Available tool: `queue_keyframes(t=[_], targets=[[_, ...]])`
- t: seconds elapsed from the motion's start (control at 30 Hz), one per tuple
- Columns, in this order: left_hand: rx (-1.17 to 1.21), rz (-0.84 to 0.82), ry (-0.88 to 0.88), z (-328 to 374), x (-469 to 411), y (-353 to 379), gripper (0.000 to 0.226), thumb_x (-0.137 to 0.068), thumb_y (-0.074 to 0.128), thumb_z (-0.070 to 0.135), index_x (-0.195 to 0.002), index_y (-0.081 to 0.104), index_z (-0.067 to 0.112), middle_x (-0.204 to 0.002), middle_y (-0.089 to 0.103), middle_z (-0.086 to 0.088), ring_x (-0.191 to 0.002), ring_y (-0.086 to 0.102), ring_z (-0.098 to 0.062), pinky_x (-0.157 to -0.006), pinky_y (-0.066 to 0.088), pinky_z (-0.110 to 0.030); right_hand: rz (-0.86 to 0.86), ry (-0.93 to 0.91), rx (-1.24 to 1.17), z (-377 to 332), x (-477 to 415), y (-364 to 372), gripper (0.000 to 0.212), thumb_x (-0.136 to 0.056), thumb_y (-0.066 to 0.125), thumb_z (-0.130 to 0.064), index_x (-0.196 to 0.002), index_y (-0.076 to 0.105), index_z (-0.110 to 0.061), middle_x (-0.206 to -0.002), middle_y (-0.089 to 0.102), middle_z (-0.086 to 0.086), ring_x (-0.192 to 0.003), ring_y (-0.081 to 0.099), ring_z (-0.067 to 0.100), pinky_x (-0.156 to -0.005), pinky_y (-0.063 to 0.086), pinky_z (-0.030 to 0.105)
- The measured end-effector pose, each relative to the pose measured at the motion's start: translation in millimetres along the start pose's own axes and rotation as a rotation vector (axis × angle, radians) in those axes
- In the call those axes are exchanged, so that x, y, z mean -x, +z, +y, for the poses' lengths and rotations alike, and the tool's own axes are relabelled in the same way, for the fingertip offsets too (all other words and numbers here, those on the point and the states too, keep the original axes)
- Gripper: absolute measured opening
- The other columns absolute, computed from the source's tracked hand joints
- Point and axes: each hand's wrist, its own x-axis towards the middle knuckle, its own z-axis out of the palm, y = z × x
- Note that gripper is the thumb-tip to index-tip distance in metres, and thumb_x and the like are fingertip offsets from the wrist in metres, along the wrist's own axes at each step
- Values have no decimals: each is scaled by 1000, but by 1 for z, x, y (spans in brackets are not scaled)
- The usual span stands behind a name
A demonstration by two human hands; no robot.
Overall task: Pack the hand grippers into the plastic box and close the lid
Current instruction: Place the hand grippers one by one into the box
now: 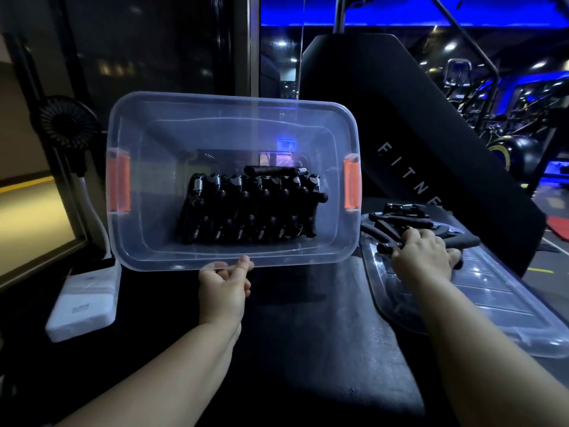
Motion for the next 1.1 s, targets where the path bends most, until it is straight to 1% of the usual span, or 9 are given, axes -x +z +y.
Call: queue_keyframes(t=[0.17,0.3,0.43,0.57,0.7,0.87,0.93,1.0,1.1], targets=[[-8,-9,2,-1,0,-1,29,-93,60,21,-111,40,9,-86,71,-2,-61,52,-8,-58,45,-22,85,-56,-40,1,7,-4,38,-82,48,-4,-113,61,-20,-117,53,10,-114,45,31,-94,29,39],[-2,-8,5,-1,0,-2,30,-92,61,22,-111,40,10,-82,70,0,-61,52,-9,-58,45,-22,107,-182,-81,-7,23,-11,25,-84,60,-19,-109,66,-20,-111,61,9,-105,55,33,-87,38,37],[10,-10,-5,0,1,-2,31,-92,61,20,-112,40,8,-82,69,-1,-62,52,-9,-58,45,-22,86,-261,-17,-13,35,-8,23,-84,62,-34,-106,66,-28,-110,63,3,-98,58,31,-90,35,35],[20,-12,-13,0,1,-1,30,-92,61,19,-111,40,10,-82,69,-2,-61,52,-9,-57,45,-22,78,-273,-45,-15,37,-7,27,-86,63,-35,-109,65,-21,-111,60,8,-95,59,35,-83,42,36],[22,-11,-12,0,1,-2,29,-92,61,19,-109,40,10,-82,69,-3,-62,53,-9,-58,45,-22,108,-266,18,-14,35,-2,33,-85,61,-40,-114,62,-24,-121,55,3,-114,45,29,-90,37,40],[11,-9,-10,-2,-1,-1,32,-92,61,19,-112,40,9,-84,70,-4,-62,53,-9,-58,46,-23,-67,-236,131,-11,27,8,53,-88,41,-54,-134,44,-29,-143,42,-4,-139,20,20,-108,16,46],[12,-5,-11,-2,-2,-1,31,-92,61,19,-112,40,9,-83,69,-4,-62,53,-9,-58,45,-23,-105,-221,159,-12,25,9,51,-88,36,-52,-134,41,-32,-142,43,-5,-139,22,19,-107,14,51],[13,-4,-9,-3,-2,-1,31,-92,61,19,-111,40,9,-83,69,-3,-62,53,-9,-58,45,-23,-123,-210,178,-15,24,5,41,-87,37,-47,-124,46,-34,-134,48,-4,-133,27,20,-105,18,53],[9,-8,-3,-2,-1,-1,29,-92,61,19,-110,40,10,-83,70,-3,-61,53,-9,-58,45,-23,-158,-182,182,-19,24,0,35,-88,38,-41,-119,49,-29,-131,48,1,-131,25,23,-105,17,55]])
